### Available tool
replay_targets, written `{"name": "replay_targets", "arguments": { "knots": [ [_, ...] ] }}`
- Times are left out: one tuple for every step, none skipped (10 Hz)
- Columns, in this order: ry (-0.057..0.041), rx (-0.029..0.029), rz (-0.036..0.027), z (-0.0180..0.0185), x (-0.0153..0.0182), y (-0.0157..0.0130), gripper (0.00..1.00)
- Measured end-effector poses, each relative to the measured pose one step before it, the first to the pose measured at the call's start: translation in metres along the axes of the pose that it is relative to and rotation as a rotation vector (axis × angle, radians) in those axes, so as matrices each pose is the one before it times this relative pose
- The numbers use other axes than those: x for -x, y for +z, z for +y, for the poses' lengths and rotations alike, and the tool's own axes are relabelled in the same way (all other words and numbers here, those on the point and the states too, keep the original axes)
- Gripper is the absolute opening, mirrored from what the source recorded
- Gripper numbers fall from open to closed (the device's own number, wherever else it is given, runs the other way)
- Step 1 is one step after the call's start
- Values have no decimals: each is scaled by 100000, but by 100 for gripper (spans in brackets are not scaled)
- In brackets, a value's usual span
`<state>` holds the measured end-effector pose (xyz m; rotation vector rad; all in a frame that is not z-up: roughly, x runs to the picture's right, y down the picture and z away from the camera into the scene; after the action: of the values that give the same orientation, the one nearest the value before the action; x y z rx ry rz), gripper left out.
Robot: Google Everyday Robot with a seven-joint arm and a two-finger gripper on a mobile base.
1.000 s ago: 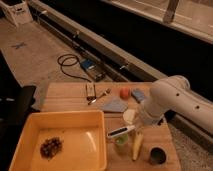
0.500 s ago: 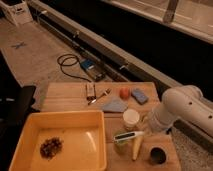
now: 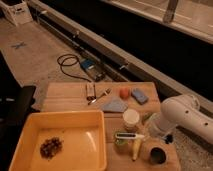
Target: Place brush in metal cup
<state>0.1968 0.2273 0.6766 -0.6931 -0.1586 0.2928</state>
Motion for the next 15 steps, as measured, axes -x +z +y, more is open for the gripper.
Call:
{"name": "replay_targets", "arguments": {
  "knots": [
    [6146, -78, 228, -200, -208, 717, 0],
    [4222, -50, -293, -73, -251, 532, 0],
    [4254, 263, -785, -41, -235, 871, 0],
    [2030, 152, -489, 83, 11, 657, 0],
    [1576, 106, -189, 297, -88, 217, 0],
    [1511, -187, -201, 498, -135, -70, 0],
    [1863, -607, -386, 829, -159, -185, 0],
    [1099, -655, -310, 619, -44, -194, 0],
    [220, -512, -240, 396, 130, -203, 0],
    [-67, -483, -351, 441, 261, -192, 0],
    [69, -33, -409, 325, 268, -65, 0],
    [727, 220, -161, 141, -13, 129, 0],
    [1095, 850, -104, 192, 98, 473, 0],
    [1671, 1021, -86, 113, -55, 589, 3],
    [2725, 1369, -304, 49, -430, 907, 11]
  ]
}}
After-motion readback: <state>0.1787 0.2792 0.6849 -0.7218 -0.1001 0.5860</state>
